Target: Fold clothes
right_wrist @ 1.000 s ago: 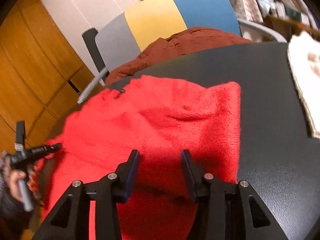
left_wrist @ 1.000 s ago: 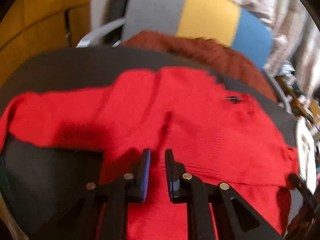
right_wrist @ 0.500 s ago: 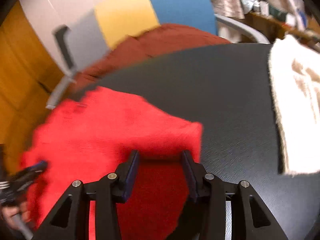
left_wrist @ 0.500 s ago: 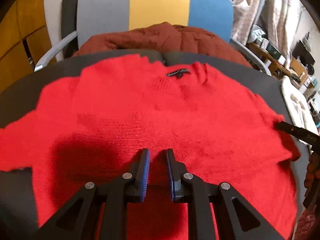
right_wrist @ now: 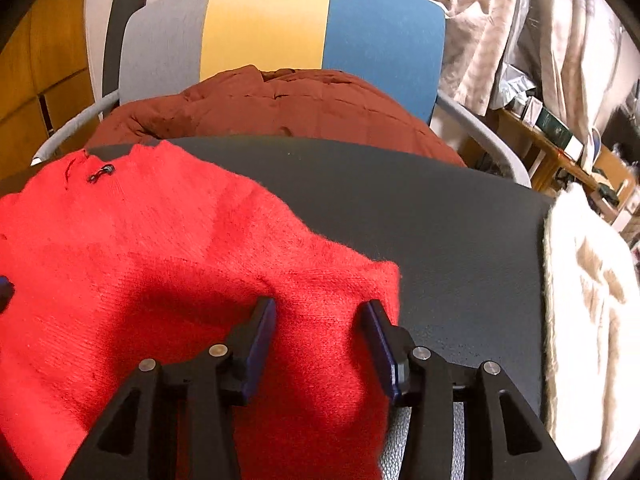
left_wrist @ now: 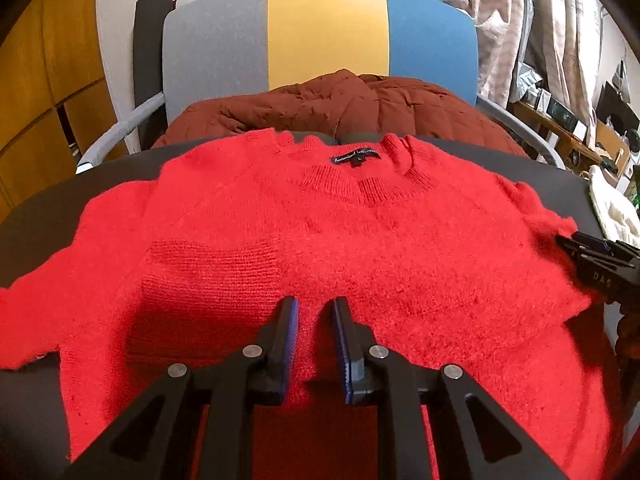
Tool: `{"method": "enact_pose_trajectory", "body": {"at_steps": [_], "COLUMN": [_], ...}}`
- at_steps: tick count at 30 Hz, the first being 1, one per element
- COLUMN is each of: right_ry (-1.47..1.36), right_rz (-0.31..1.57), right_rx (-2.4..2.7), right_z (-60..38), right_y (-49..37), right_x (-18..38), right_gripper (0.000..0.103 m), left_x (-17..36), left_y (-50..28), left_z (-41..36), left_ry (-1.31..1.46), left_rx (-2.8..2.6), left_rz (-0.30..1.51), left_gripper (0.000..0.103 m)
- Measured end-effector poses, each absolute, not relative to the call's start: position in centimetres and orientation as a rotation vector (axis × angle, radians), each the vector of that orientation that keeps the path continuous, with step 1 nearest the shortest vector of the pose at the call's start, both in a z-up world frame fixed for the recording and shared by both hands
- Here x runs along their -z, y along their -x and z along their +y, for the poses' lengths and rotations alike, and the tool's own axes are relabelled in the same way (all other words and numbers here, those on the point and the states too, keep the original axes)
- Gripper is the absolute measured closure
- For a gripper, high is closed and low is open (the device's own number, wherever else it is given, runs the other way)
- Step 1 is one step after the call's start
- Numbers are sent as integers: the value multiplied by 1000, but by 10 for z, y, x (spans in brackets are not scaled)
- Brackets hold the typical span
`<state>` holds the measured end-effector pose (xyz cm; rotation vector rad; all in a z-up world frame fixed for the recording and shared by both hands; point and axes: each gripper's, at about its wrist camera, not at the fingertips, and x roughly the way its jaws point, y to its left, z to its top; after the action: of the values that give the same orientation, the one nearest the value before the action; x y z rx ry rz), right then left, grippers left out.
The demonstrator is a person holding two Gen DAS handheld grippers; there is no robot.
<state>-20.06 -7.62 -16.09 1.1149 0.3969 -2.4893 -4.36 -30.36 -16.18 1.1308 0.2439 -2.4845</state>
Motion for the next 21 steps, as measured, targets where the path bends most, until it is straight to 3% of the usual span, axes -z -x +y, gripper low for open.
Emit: {"method": "enact_pose_trajectory", "body": {"at_steps": [3, 5, 6, 12, 18, 21], "right_ry": [-1116, -1116, -1116, -1035, -967, -976], "right_rz": [424, 443, 452, 489, 405, 396], "right_rx": [2505, 2516, 2521, 2534, 2444, 2390], "right_z": [-78, -79, -79, -81, -102, -120], "right_y": [203, 204, 205, 186, 147, 131], "right_x": [159, 158, 157, 131, 111, 119], "right_gripper": [53, 46, 37, 34, 19, 17], "left_x": [162, 161, 161, 159, 154, 149], "left_y": [46, 45, 44, 34, 14, 0], "left_z": [-305, -304, -303, -304, -306, -310], "left_ry": [-1127, -1126, -1127, -1124, -1118, -1121], "left_rx": [2485, 2482, 2481, 2481, 2478, 2470], "left_rz": [247, 243, 245, 287, 406, 512], "left_gripper": [86, 86, 86, 86, 85, 83]}}
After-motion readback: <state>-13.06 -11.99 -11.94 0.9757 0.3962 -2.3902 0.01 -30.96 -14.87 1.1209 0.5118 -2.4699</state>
